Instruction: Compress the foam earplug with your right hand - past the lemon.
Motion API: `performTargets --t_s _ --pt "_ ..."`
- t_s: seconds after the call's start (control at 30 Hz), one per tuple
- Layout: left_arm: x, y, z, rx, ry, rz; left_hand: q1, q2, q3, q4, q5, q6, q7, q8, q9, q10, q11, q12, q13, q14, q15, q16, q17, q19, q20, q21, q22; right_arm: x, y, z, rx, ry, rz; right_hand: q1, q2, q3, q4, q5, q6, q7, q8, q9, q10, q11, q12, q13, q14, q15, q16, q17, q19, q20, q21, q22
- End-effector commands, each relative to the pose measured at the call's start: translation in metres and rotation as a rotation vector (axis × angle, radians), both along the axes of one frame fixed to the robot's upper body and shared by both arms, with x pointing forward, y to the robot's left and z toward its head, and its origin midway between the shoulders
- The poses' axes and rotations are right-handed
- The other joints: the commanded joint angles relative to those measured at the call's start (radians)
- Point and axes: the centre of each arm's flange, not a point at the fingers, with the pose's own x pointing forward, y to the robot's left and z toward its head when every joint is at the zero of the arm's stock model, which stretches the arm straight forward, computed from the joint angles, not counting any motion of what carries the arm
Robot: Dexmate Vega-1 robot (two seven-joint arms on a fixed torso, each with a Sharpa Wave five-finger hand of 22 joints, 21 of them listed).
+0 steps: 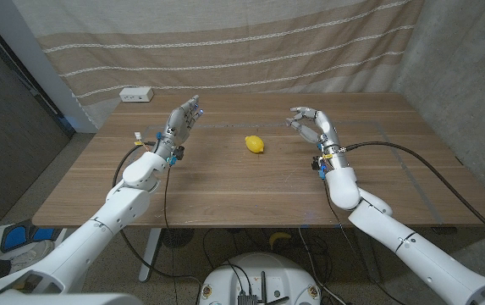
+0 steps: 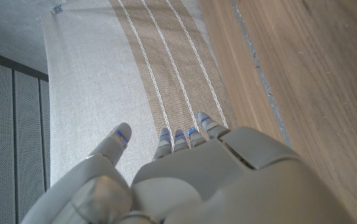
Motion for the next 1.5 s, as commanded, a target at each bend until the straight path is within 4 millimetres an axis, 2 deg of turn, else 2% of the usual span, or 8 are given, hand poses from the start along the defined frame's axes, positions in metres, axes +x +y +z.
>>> performTargets --t_s 0.03,0.63,1.5 --pt "0.0 0.0 0.0 0.0 -0.002 -0.001 -0.012 0.052 0.005 -0.006 0.005 0.002 0.0 0.002 0.003 -0.002 -0.003 0.0 0.005 -0.005 -0.011 -0.001 0.001 0.002 0.002 -0.003 0.005 0.003 -0.015 0.005 0.093 0.083 0.105 -0.012 0.003 0.008 0.001 0.012 -0.001 0.005 0.01 0.007 0.006 0.0 -0.004 0.005 0.01 -0.156 -0.007 0.001 0.002 0.01 0.003 0.004" --pt "-0.003 -0.002 0.0 0.001 -0.005 -0.002 -0.013 0.051 0.004 -0.01 0.005 0.001 0.0 0.001 0.003 -0.003 0.0 0.0 0.005 -0.006 -0.011 -0.001 0.0 0.005 0.001 -0.009 0.005 0.01 -0.035 0.006 0.222 0.201 0.286 -0.036 -0.001 0.019 0.005 0.031 -0.005 0.017 0.021 0.026 0.014 0.014 -0.008 0.008 0.011 -0.148 -0.019 -0.004 -0.001 0.02 0.002 0.004" --pt "-0.005 -0.002 0.002 0.007 -0.011 0.002 -0.01 0.046 -0.001 -0.025 0.003 -0.004 -0.004 0.0 0.003 -0.005 -0.001 -0.001 0.005 -0.008 -0.012 -0.003 -0.002 0.007 0.001 -0.018 0.005 0.024 -0.053 0.004 0.351 0.337 0.521 -0.053 0.003 0.011 0.005 0.049 -0.005 0.024 0.028 0.035 0.029 0.017 -0.008 0.015 0.002 -0.142 -0.011 0.013 -0.006 0.028 0.001 0.005"
